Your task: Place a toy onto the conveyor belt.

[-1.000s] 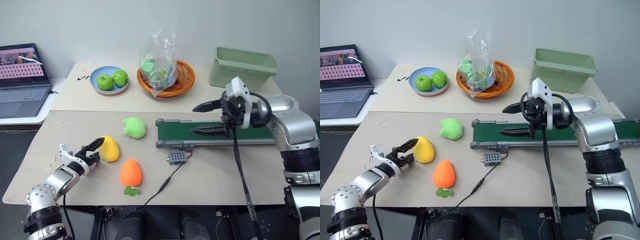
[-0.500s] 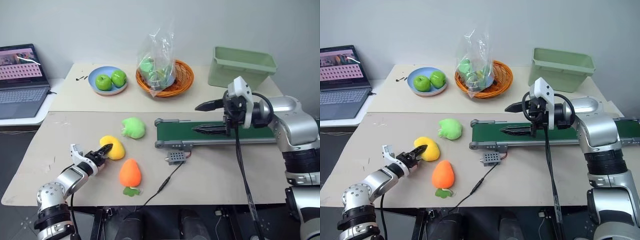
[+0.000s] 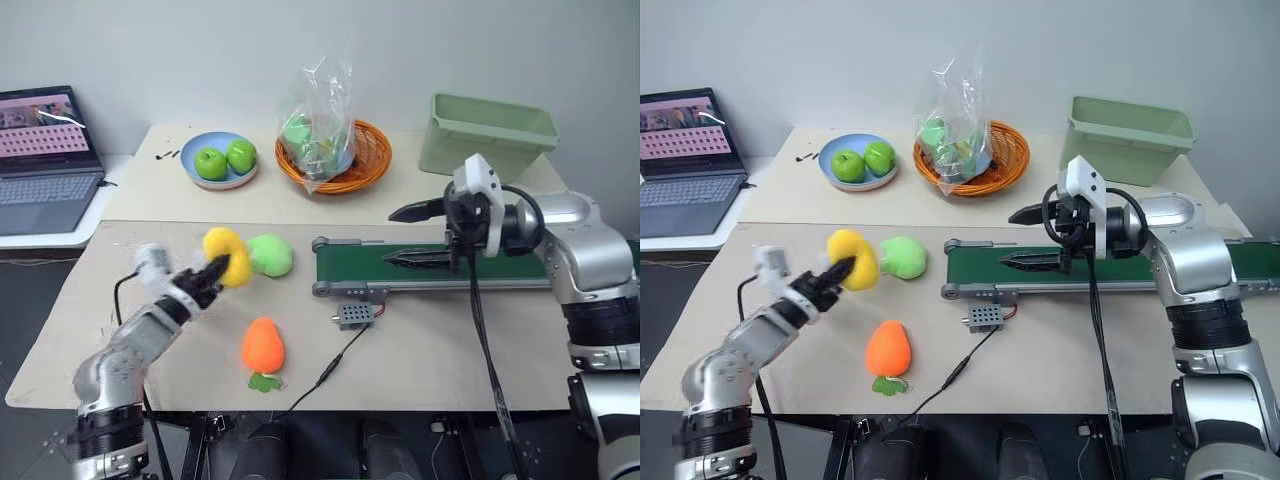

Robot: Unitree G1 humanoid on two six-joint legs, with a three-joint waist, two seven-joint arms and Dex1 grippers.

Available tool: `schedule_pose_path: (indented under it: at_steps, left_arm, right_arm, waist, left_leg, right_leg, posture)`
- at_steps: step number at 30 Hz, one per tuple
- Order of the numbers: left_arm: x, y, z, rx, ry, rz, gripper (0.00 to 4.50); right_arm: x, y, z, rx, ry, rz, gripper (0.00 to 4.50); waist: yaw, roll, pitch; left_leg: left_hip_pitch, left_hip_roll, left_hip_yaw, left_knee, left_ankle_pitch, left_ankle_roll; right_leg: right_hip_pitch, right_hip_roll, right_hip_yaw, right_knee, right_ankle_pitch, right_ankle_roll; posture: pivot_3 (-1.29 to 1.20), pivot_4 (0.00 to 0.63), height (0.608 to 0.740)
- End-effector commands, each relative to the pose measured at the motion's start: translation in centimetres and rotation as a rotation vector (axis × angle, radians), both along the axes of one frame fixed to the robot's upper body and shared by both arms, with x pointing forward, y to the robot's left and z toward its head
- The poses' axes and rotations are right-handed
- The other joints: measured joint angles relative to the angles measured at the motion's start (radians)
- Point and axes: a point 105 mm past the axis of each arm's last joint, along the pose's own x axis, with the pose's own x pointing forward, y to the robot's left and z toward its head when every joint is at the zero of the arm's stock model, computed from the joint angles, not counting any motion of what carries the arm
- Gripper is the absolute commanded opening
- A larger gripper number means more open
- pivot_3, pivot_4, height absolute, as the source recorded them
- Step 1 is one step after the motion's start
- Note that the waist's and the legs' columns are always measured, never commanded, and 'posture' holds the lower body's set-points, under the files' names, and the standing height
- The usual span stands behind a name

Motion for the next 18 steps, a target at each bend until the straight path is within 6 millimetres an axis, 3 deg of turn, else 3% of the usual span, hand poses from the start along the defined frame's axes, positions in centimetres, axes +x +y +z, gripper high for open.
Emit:
schedule_pose_path:
  at_steps: [1, 9, 14, 18]
  left_arm:
    - [-0.8, -2.6, -2.9, 0.593, -0.134, -0.164, 0.37]
    - [1.0, -0.1, 1.0, 1.054, -0.529, -0.075, 0.37]
    - [0.7, -0.7, 1.5, 1.450, -0.831, -0.223, 0.37]
    - [-0.2, -1.8, 2.4, 1.546, -1.014, -0.309, 0.37]
  right_arm:
    - [0.1, -0.3, 1.1, -0.008, -0.059, -0.014, 4.50]
    - [0.2, -0.9, 1.1, -0.001, -0.054, -0.037, 4.50]
    - [0.4, -0.8, 1.0, -0.002, -0.056, -0.039, 4.50]
    - [0.5, -0.8, 1.0, -0.005, -0.058, -0.041, 4.50]
  waist:
    - [-0.003, 0.000, 0.000]
    - [-0.003, 0.000, 0.000]
    - [-0.001, 0.000, 0.000]
    - [-0.001, 0.000, 0.000]
  left_leg:
    - [0.000, 0.000, 0.000, -0.001, 0.000, 0.000]
    - [0.001, 0.002, 0.000, -0.010, 0.001, -0.001]
    - [0.001, 0.001, 0.001, -0.010, 0.001, -0.001]
    - [-0.002, 0.001, 0.001, -0.011, 0.001, -0.001]
  right_leg:
    - [0.000, 0.000, 0.000, 0.000, 0.000, 0.000]
    - [-0.003, 0.001, 0.000, -0.005, 0.001, -0.001]
    - [-0.002, 0.000, 0.000, -0.008, 0.001, -0.001]
    - [-0.003, 0.000, -0.001, -0.010, 0.002, 0.000]
  posture:
    - [0.00, 0.150, 0.740]
    - [0.00, 0.150, 0.740]
    - [0.00, 0.150, 0.740]
    - [0.00, 0.150, 0.740]
